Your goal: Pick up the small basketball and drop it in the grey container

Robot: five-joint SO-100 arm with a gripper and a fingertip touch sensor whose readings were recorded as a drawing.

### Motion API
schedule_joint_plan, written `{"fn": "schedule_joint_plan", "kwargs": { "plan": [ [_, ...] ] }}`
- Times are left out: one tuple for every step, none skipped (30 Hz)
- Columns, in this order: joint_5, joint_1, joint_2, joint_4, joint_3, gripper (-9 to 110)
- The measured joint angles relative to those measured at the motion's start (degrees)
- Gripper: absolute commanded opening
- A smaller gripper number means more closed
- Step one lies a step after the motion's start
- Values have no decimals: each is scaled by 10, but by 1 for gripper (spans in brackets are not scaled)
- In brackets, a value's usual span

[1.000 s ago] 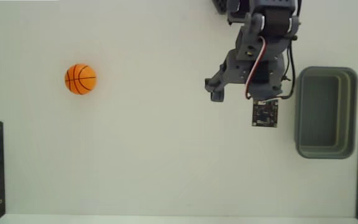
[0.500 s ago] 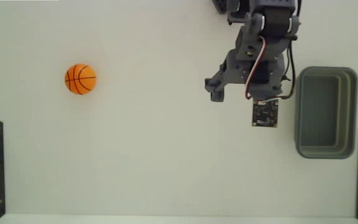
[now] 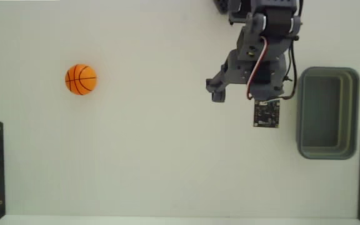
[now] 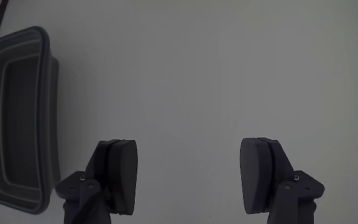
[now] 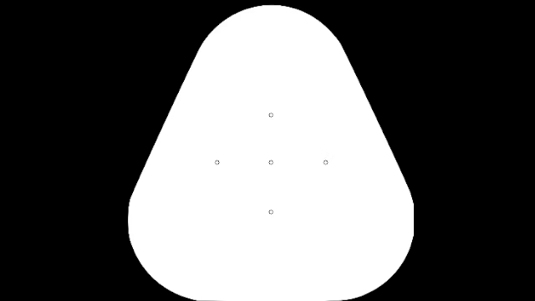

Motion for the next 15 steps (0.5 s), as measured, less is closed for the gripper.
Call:
{"fn": "schedule_joint_plan", "kwargs": {
  "plan": [
    [0, 0, 0, 0, 0, 110],
    [0, 0, 0, 0, 0, 110],
    [0, 0, 0, 0, 0, 110],
    [0, 0, 0, 0, 0, 110],
    [0, 0, 0, 0, 0, 110],
    [0, 0, 0, 0, 0, 110],
    [0, 1, 0, 0, 0, 110],
    [0, 2, 0, 0, 0, 110],
    [0, 4, 0, 0, 0, 110],
    [0, 6, 0, 0, 0, 110],
    [0, 12, 0, 0, 0, 110],
    [0, 19, 0, 0, 0, 110],
    [0, 27, 0, 0, 0, 110],
    [0, 36, 0, 0, 0, 110],
    [1, 40, 0, 0, 0, 110]
  ]
}}
